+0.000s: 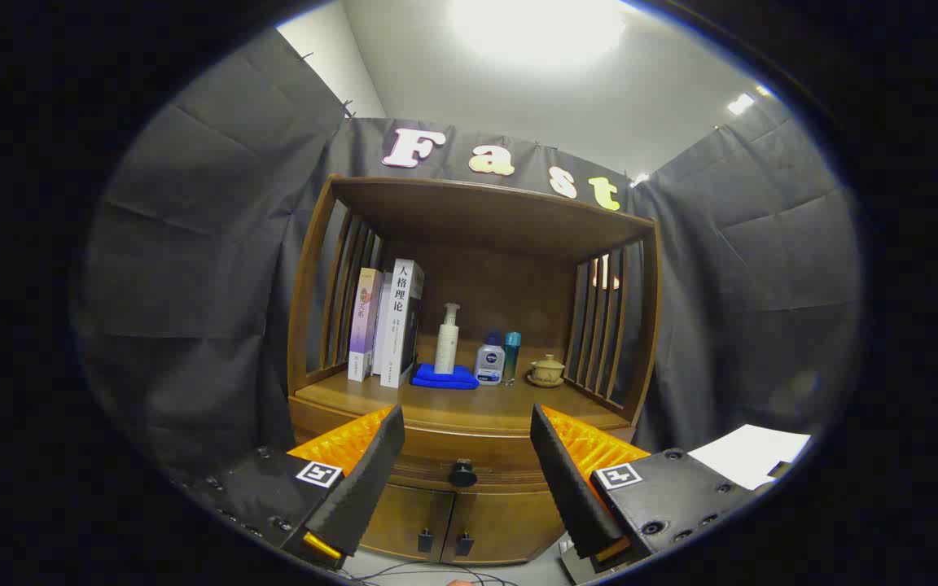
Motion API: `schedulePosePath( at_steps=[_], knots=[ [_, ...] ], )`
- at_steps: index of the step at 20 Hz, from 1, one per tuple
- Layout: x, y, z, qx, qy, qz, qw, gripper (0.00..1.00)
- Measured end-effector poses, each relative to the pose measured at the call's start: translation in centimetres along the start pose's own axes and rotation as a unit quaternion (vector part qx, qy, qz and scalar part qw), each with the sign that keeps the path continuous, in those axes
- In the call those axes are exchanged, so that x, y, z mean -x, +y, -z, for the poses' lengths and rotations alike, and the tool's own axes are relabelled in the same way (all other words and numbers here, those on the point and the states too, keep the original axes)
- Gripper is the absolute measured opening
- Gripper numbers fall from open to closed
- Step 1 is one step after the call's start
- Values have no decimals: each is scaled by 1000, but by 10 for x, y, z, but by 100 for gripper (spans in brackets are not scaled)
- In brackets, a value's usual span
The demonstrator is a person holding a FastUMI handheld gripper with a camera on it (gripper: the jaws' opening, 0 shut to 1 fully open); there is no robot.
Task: Pull open the drawer, take out the items inside it, and place them on the countertop above the cabinet.
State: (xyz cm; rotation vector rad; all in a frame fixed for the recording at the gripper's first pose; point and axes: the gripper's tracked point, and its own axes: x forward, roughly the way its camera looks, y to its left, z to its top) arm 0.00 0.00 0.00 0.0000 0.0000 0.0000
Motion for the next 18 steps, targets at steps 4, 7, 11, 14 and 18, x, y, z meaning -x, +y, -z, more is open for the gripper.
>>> schedulePosePath(
  at_steps=[4, 7, 11, 14, 18],
  knots=[
    [1, -3, -2, -1, -3, 6, 1000, 97],
    [2, -5, -4, -4, -6, 9, 1000, 97],
    [3, -7, -5, -4, -6, 13, 1000, 97],
    [2, -7, -7, -4, -8, 14, 1000, 97],
    [2, -9, -7, -5, -8, 20, 1000, 97]
  ],
)
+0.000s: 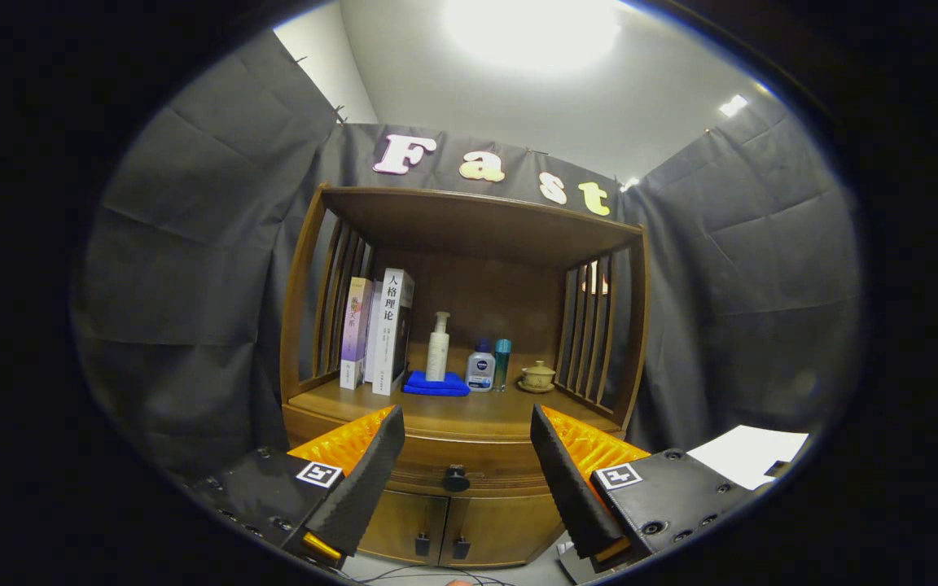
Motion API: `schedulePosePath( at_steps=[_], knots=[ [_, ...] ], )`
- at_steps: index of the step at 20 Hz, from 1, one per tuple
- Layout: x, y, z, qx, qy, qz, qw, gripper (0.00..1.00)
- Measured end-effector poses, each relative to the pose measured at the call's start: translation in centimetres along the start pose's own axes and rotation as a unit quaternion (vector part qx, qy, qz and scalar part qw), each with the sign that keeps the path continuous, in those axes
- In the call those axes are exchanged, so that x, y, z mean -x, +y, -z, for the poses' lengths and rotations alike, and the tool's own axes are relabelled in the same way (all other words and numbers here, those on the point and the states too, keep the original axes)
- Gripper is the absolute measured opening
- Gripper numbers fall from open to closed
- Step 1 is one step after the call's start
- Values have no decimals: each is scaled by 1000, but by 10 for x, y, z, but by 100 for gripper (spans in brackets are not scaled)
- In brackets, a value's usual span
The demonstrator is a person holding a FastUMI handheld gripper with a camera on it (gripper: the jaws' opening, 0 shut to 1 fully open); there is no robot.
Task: Pull open the drawer, take out the items inside it, and place them on the countertop above the cabinet.
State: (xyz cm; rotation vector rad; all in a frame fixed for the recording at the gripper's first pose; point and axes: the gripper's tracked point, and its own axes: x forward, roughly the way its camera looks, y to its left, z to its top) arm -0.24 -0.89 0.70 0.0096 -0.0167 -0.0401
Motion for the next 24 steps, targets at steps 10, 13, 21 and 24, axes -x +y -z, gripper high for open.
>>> schedulePosePath(
  at_steps=[10, 13, 21, 24],
  knots=[
    [-31, -4, 24, -11, 25, 15, 1000, 97],
    [-51, -1, 40, 4, 46, 17, 999, 97],
    [-101, 7, 87, 4, 94, 7, 996, 97],
    [-115, 11, 112, -4, 114, 2, 993, 97]
  ],
)
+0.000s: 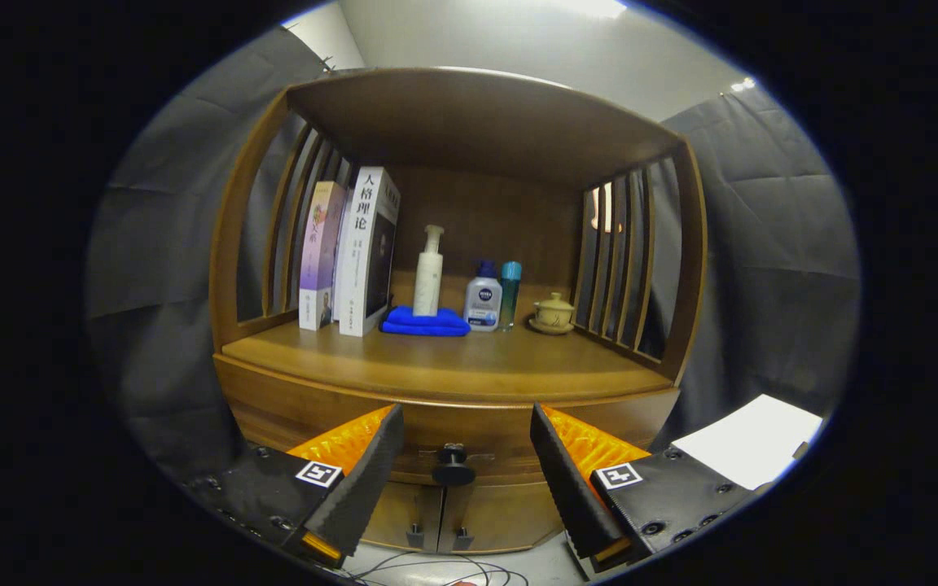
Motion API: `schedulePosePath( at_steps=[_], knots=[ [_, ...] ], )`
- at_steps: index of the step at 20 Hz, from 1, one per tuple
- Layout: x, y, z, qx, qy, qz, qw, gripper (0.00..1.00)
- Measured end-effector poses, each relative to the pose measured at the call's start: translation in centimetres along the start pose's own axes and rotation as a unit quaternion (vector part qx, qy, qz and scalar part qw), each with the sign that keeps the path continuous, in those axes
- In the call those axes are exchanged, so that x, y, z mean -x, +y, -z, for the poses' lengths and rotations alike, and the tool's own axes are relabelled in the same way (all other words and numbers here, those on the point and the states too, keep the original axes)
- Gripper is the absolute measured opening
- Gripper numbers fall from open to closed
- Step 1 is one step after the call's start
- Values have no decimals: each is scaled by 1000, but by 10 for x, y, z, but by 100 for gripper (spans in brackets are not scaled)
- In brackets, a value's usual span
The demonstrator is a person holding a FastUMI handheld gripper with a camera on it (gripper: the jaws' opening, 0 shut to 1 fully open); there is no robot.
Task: Pull open the drawer, take out the items inside it, and place them on the countertop above the cabinet.
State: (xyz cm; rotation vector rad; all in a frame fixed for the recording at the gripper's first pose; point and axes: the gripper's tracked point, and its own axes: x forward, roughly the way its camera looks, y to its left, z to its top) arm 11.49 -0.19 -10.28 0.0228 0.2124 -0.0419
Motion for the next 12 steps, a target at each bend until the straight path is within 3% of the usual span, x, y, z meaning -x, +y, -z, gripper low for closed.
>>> schedulePosePath(
  at_steps=[12],
  knots=[
    [-47, 15, 72, -31, 49, -32, 998, 97]
  ],
)
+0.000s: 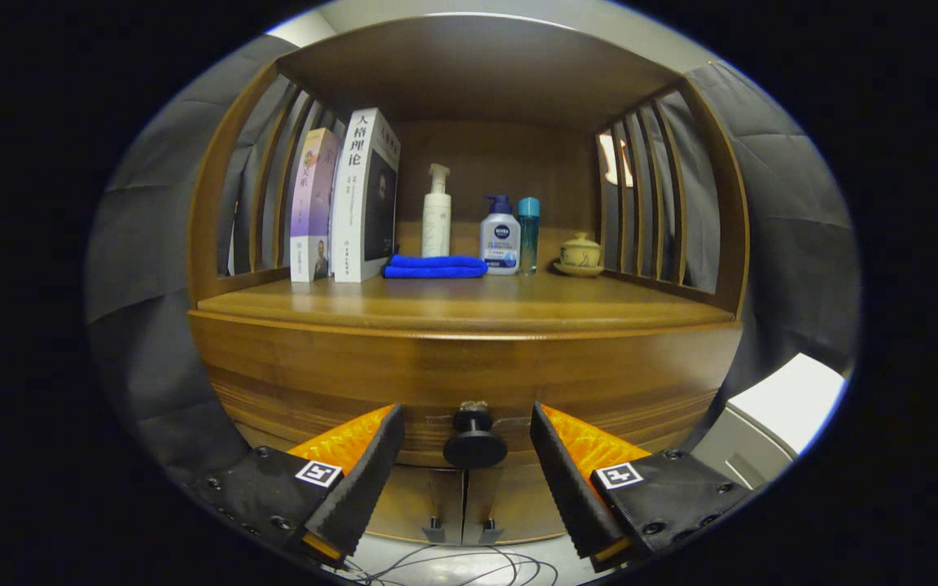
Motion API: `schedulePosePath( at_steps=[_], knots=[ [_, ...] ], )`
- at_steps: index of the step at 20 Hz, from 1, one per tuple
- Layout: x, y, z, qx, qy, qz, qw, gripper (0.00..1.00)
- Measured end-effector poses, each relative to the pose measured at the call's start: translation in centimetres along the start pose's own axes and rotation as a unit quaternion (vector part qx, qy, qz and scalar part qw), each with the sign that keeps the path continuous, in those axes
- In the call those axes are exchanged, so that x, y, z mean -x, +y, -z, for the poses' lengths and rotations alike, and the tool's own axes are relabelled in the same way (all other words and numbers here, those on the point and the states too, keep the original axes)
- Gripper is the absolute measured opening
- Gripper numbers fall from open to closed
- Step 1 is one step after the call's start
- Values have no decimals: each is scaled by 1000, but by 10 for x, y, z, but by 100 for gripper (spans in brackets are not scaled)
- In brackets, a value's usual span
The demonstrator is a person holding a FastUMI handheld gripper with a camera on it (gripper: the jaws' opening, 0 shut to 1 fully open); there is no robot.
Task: Pull open the drawer, take out the items inside it, and place them on the countertop above the cabinet.
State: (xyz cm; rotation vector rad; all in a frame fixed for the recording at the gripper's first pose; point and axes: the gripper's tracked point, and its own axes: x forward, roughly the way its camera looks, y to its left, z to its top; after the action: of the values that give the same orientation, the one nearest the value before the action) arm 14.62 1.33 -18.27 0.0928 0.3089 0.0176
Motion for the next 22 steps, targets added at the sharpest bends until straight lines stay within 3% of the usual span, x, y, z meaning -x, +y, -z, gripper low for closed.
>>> schedulePosePath(
  at_steps=[1, 9, 16, 22],
  knots=[
    [-2, 1, 5, 1, 4, -3, 1000, 97],
    [-16, 3, 17, 25, 18, -10, 999, 69],
    [-15, -4, 18, 22, 21, 3, 1000, 39],
    [0, -5, 21, 20, 26, -5, 999, 39]
  ],
)
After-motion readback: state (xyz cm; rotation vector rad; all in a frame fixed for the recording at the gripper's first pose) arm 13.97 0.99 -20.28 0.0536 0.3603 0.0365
